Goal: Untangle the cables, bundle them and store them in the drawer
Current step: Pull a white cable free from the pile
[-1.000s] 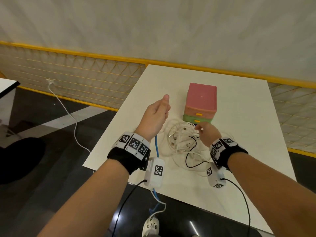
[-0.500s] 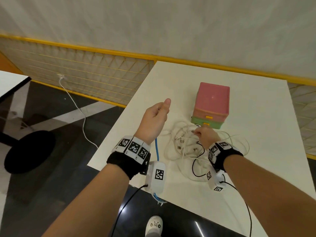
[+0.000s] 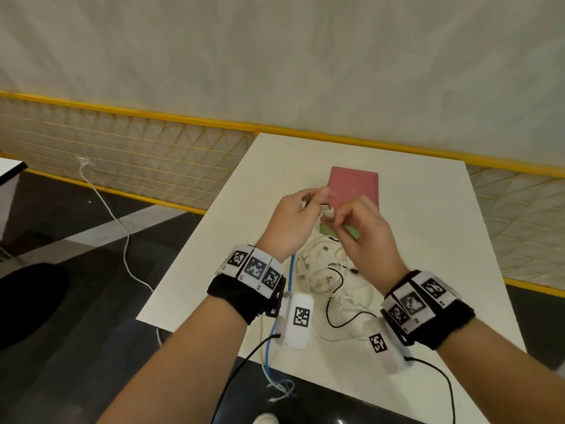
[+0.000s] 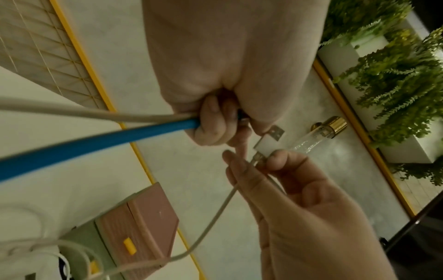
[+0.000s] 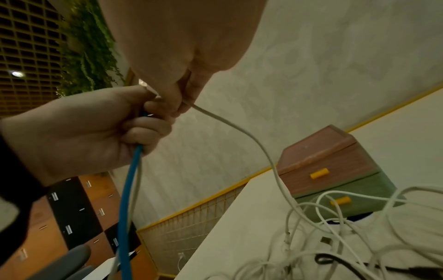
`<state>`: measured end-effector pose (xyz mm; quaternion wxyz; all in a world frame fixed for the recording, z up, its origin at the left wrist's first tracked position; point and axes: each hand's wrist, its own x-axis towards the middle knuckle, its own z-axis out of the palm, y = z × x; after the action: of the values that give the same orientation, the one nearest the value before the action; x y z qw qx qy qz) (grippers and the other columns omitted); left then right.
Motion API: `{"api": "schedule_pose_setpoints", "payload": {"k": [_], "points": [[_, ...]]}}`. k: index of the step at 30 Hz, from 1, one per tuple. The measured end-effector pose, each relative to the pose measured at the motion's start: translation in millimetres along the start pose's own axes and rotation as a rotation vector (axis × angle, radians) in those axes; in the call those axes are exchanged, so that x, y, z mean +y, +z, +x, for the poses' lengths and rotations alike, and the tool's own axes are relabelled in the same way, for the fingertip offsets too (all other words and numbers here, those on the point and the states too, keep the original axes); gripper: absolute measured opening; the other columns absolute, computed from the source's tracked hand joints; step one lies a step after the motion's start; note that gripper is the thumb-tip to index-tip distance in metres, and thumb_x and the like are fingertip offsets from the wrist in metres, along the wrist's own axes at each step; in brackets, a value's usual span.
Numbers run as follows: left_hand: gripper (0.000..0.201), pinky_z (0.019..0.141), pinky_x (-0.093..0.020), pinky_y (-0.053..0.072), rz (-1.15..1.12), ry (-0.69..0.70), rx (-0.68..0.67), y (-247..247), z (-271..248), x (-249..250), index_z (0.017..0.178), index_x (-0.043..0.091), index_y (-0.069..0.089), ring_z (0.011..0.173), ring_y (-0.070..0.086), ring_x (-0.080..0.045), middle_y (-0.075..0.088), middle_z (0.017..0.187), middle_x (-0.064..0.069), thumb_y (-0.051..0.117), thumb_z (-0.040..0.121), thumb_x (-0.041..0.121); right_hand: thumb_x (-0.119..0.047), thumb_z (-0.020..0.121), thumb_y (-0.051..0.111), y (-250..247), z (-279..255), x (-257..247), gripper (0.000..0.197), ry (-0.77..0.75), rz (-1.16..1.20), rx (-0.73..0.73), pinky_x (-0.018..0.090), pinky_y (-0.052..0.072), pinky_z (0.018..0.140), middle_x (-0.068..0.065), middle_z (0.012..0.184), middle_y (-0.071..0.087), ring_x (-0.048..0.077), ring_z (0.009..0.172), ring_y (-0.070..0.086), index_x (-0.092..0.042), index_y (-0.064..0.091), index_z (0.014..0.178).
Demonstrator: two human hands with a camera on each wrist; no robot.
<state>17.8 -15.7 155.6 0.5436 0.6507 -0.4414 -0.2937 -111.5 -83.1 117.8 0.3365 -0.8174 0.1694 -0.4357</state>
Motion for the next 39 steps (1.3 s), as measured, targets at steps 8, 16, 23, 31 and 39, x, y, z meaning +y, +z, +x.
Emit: {"api": "schedule_pose_setpoints", "payload": {"k": [8,16,23,31,39], "points": [[0.023,0.057,-0.012,0.042,-0.108,0.111,-0.029,20,-9,5,0.091,0.011,0.066,0.053,0.051,0.004,0.057,0.061,0.015,0.052,0.098,0.027,0.004,0.084,0.062,-7,0,-4,0.029,0.318,0.323,0.099,0.036,0.058,0.075,0.023,0.094,0.061,0.026,0.085,0.071,-0.019,0.044,0.085],[0.036,0.059,-0.024,0.039,-0.093,0.113,0.210,20,3,6,0.070,0.020,0.046,0.049,0.043,-0.004,0.051,0.064,0.004,0.041,0.102,0.037,-0.012,0.100,0.037,4,-11,0,0.024,0.275,0.141,-0.290,0.022,0.040,0.059,-0.003,0.065,0.048,0.007,0.058,0.044,-0.015,0.050,0.081],[0.022,0.045,-0.025,0.033,-0.226,0.081,0.136,22,4,10,0.080,0.027,0.047,0.058,0.045,-0.021,0.039,0.058,0.007,0.050,0.098,0.040,-0.011,0.101,0.032,17,-16,6,0.024,0.200,0.182,-0.335,0.015,0.036,0.062,-0.008,0.075,0.043,0.002,0.062,0.041,-0.010,0.047,0.083],[0.005,0.038,-0.017,0.020,-0.338,0.181,0.116,-16,3,36,0.097,0.018,0.060,0.036,0.021,-0.008,0.031,0.048,0.010,0.056,0.097,0.014,-0.023,0.102,0.034,-13,-19,61,0.030,0.404,-0.125,-0.418,0.025,0.040,0.063,-0.012,0.067,0.045,0.007,0.063,0.044,-0.030,0.045,0.075],[0.039,0.077,-0.024,0.052,0.218,-0.036,-0.189,-2,2,33,0.133,0.023,0.053,0.098,0.063,-0.005,0.062,0.108,0.001,0.053,0.097,0.038,-0.019,0.098,0.045,-32,40,35,0.024,0.441,0.057,-0.185,0.033,0.057,0.061,-0.014,0.061,0.053,0.006,0.056,0.056,-0.018,0.059,0.080]]}}
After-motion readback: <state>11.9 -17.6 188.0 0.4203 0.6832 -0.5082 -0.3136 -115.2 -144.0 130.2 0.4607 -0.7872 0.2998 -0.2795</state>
